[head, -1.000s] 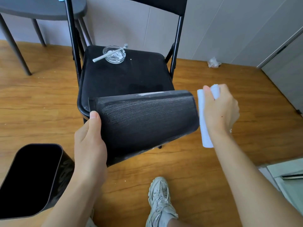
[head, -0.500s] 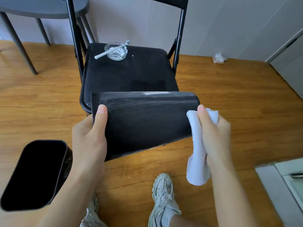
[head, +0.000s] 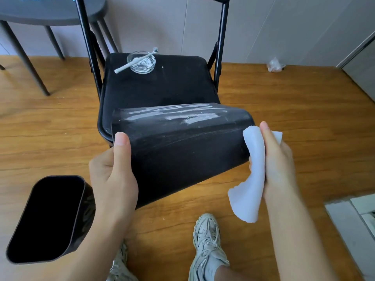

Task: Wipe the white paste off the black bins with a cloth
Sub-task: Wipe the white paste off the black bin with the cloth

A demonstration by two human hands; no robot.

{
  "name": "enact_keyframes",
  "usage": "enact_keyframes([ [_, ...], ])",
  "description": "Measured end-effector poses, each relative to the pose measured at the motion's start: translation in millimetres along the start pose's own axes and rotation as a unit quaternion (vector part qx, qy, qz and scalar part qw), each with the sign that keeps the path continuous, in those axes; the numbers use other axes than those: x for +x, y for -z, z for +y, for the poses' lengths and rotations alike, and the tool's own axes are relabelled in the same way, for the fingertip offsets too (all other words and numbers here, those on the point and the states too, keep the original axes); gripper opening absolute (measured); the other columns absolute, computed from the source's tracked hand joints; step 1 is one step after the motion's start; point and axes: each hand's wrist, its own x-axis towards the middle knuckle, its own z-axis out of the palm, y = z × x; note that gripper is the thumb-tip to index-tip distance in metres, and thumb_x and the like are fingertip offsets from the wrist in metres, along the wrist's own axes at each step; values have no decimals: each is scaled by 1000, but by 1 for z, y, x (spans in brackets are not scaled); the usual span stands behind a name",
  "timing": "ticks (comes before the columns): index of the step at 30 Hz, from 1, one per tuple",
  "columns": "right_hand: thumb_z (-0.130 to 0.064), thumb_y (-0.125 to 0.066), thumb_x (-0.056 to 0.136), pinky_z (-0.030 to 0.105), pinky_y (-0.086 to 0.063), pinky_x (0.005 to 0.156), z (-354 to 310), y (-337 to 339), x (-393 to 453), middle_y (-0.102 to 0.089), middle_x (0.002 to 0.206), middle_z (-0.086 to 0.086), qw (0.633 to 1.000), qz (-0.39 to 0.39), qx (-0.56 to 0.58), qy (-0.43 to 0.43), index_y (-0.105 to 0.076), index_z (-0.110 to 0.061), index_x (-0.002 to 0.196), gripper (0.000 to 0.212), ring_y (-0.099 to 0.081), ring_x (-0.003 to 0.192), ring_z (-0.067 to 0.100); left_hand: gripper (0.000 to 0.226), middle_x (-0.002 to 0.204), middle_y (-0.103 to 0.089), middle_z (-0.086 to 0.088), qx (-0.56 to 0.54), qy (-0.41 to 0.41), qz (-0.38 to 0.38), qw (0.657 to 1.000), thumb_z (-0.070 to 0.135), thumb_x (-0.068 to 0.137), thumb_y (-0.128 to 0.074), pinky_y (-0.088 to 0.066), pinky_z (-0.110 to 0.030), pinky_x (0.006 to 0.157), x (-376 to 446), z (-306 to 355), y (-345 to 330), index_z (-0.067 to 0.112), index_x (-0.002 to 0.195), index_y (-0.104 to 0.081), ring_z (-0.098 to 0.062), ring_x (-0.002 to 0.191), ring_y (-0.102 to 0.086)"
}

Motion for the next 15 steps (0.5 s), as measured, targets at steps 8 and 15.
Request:
enact_keyframes([
  [8, -47, -60, 88, 12, -43, 41, 4, -2, -15, -62, 59, -13, 999, 17, -27, 11, -63, -21, 81, 27, -59, 51, -1, 37, 69, -71, 8, -101, 208, 16, 973, 36, 99, -48, -51, -35, 73, 11, -7, 5, 29, 68, -69, -14, 77, -65],
  [15, -46, -62, 86, 18, -47, 50, 4, -6, -21, -64, 65, -9, 999, 44, -29, 7, -66, -17, 82, 29, -60, 56, 2, 30, 97, -77, 9, -137, 223, -50, 964, 41, 101, -46, -53, -39, 91, 18, -4, 7, 25, 100, -71, -8, 91, -72],
])
